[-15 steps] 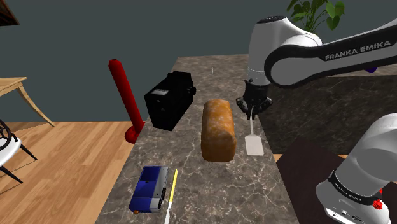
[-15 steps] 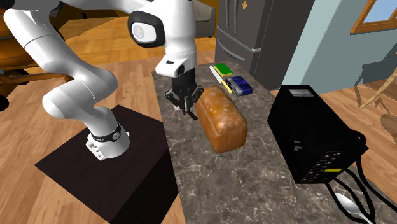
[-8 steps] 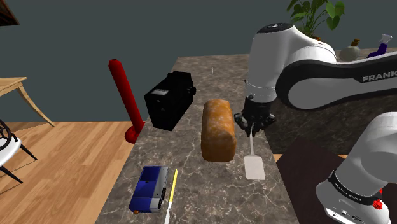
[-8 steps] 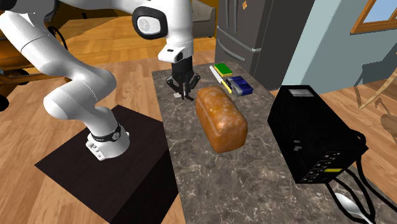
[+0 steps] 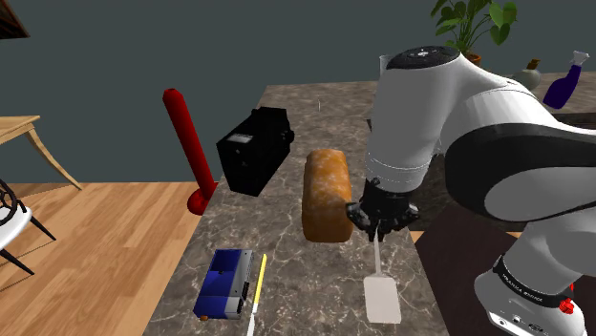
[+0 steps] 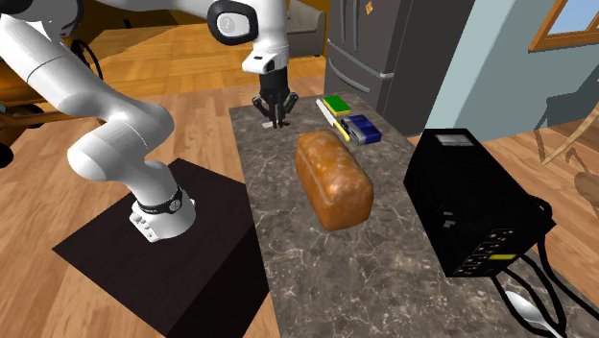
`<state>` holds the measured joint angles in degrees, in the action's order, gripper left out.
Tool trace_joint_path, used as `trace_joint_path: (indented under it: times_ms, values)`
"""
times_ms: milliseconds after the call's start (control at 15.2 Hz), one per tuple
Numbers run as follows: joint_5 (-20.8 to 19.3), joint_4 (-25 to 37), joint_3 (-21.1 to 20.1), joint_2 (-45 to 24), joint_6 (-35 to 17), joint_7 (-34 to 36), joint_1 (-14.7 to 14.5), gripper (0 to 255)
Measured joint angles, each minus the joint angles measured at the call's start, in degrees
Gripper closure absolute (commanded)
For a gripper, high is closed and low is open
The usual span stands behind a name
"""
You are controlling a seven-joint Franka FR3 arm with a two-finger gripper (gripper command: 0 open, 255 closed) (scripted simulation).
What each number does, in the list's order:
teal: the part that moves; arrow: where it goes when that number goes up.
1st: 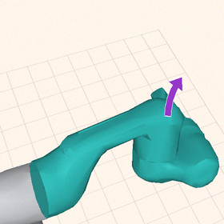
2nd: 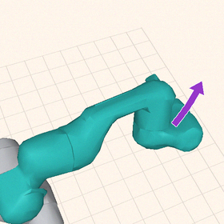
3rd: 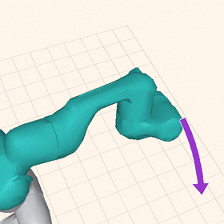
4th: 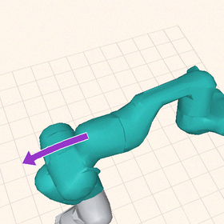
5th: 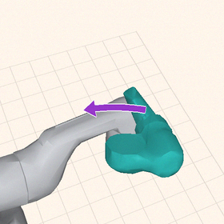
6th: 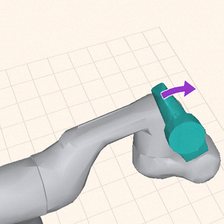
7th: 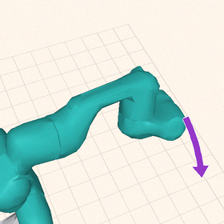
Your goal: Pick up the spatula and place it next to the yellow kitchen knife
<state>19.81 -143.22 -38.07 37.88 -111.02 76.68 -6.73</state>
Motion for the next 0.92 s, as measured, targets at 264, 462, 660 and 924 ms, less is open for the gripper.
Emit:
trace_joint_path:
  times_ms: [264, 462, 660, 924]
  values:
    - [1.5, 3.7, -5.5, -2.3, 0.2, 6.1, -0.7, 255]
    - [2.4, 5.8, -9.5, -3.7, 0.1, 10.4, -1.2, 255]
    - [2.6, 9.3, -14.1, -5.9, 0.3, 15.2, -0.8, 255]
    - [1.3, 15.5, -22.3, -10.8, 0.0, 22.3, 2.2, 255]
